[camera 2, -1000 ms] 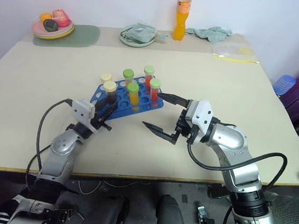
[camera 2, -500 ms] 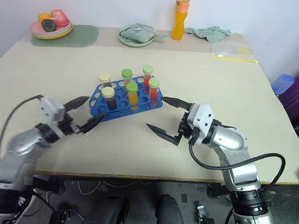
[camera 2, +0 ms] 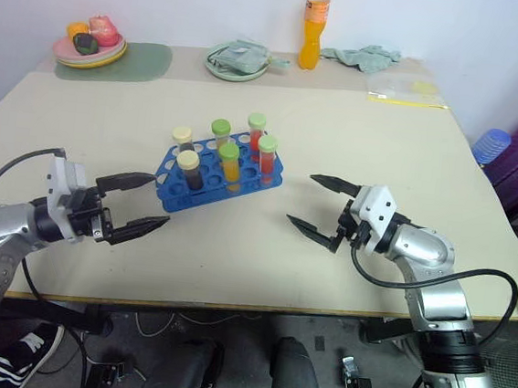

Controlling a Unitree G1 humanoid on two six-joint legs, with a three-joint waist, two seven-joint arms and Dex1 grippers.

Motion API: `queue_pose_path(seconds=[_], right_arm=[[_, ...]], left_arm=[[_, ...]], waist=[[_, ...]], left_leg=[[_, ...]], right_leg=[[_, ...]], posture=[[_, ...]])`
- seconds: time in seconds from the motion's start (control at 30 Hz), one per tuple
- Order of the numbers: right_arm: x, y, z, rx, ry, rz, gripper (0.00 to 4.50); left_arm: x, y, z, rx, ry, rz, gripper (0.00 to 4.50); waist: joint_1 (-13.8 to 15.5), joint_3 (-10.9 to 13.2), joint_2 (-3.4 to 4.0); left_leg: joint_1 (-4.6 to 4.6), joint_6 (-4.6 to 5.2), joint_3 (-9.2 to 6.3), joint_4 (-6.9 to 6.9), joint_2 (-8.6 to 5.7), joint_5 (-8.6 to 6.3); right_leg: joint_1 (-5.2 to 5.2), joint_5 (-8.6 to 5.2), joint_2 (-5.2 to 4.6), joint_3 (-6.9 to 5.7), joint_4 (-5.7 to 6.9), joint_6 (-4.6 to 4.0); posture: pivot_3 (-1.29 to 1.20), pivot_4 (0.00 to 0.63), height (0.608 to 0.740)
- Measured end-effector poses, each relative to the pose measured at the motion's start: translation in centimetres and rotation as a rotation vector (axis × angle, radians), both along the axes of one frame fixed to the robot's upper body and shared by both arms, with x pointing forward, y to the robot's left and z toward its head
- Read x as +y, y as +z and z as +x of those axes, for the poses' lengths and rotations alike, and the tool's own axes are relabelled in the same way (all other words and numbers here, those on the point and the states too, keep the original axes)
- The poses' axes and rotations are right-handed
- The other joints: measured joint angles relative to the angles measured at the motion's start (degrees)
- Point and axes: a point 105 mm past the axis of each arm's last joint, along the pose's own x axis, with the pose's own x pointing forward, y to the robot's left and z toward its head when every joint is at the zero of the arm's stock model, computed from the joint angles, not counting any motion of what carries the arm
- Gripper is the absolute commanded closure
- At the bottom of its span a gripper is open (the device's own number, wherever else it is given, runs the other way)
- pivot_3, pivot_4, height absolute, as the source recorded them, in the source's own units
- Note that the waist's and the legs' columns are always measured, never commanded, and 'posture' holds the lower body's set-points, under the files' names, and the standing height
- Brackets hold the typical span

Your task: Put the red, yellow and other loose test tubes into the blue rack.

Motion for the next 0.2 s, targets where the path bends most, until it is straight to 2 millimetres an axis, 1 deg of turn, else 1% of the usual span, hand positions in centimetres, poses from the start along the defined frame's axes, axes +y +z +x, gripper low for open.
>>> queue_pose_path(seconds=[0.13, 0.2], right_arm=[[0.05, -0.10, -0.25, 0.007, -0.004, -0.001, 0.00], [-0.14, -0.06, -0.41, 0.017, -0.008, -0.024, 0.00]], left_arm=[[-0.18, -0.36, -0.37, -0.021, -0.025, -0.005, 0.08], [-0.01, -0.97, -0.49, -0.004, -0.025, -0.019, 0.08]], waist=[[0.0, 0.0, 0.00], [0.1, 0.0, 0.01]], left_leg=[[-0.01, 0.00, 0.00, -0.01, 0.00, 0.00], [-0.02, 0.00, 0.00, 0.00, 0.00, 0.00]], right_leg=[[0.00, 0.00, -0.02, 0.01, -0.03, 0.00], [0.00, 0.00, -0.02, 0.01, -0.04, 0.00]], posture=[[0.00, 0.150, 0.740], [0.00, 0.150, 0.740]])
